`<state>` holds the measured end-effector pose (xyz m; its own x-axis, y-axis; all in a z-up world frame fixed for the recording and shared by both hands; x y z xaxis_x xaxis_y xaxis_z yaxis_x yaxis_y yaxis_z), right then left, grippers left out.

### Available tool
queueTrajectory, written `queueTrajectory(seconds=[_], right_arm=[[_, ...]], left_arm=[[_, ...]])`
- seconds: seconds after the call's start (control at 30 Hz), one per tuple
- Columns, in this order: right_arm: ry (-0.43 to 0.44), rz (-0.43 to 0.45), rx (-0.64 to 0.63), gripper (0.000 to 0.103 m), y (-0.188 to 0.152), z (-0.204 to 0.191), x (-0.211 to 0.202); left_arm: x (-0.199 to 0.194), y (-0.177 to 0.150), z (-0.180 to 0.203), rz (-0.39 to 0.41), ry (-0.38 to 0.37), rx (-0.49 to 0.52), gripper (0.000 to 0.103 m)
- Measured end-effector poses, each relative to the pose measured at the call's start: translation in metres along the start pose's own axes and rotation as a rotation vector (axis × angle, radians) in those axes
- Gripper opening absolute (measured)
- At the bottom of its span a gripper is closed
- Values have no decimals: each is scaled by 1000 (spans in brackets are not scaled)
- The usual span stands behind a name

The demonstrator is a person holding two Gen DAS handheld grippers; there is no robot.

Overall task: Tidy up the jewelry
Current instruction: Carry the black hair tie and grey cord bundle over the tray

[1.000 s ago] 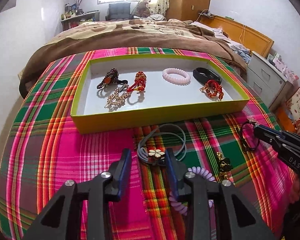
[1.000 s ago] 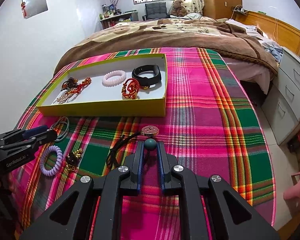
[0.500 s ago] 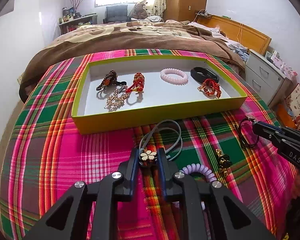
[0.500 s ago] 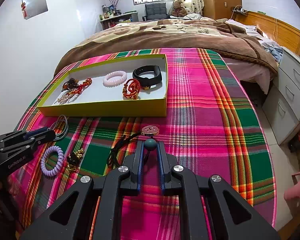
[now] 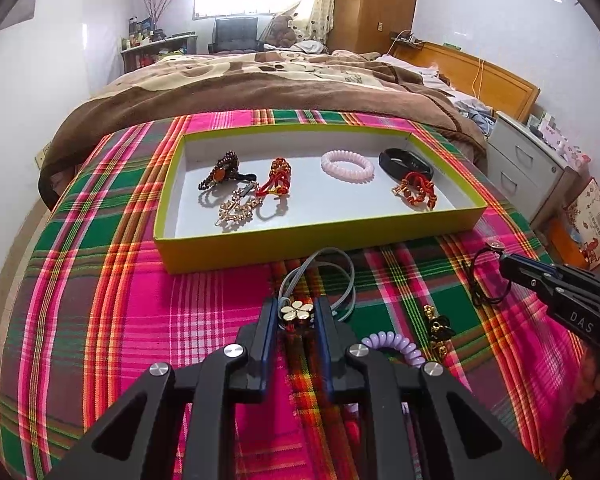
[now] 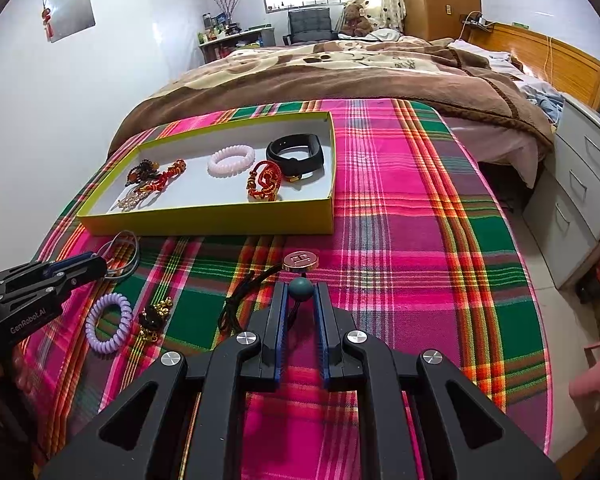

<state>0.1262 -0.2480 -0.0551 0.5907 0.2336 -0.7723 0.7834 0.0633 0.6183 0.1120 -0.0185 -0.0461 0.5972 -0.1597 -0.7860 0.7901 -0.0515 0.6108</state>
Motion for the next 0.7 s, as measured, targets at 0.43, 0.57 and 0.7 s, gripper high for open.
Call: queueTrajectory(seconds=[0.43, 0.57, 0.7], right_arm=[[17, 57, 18, 13, 5, -1, -22], [31, 77, 20, 13, 11, -4, -29], [41, 96, 19, 13, 19, -9, -35]], left_arm=[[-24, 13, -7, 67, -55, -21, 18], [-30, 21, -8, 77, -85, -28, 18], [-32, 34, -13, 89, -73, -27, 18]])
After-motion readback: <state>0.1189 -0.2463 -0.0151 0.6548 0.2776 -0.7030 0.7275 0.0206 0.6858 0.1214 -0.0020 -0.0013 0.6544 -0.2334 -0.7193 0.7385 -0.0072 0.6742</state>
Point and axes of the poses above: each gripper's, at about its wrist camera, not at the fingertips, and x roughly the way its jaws point, z to its right, y to its top, the point moved 2 cm from there along x, roughly the way its jaws point, and after that the axes turned 3 degrees about -z, right-handed, at the moved point
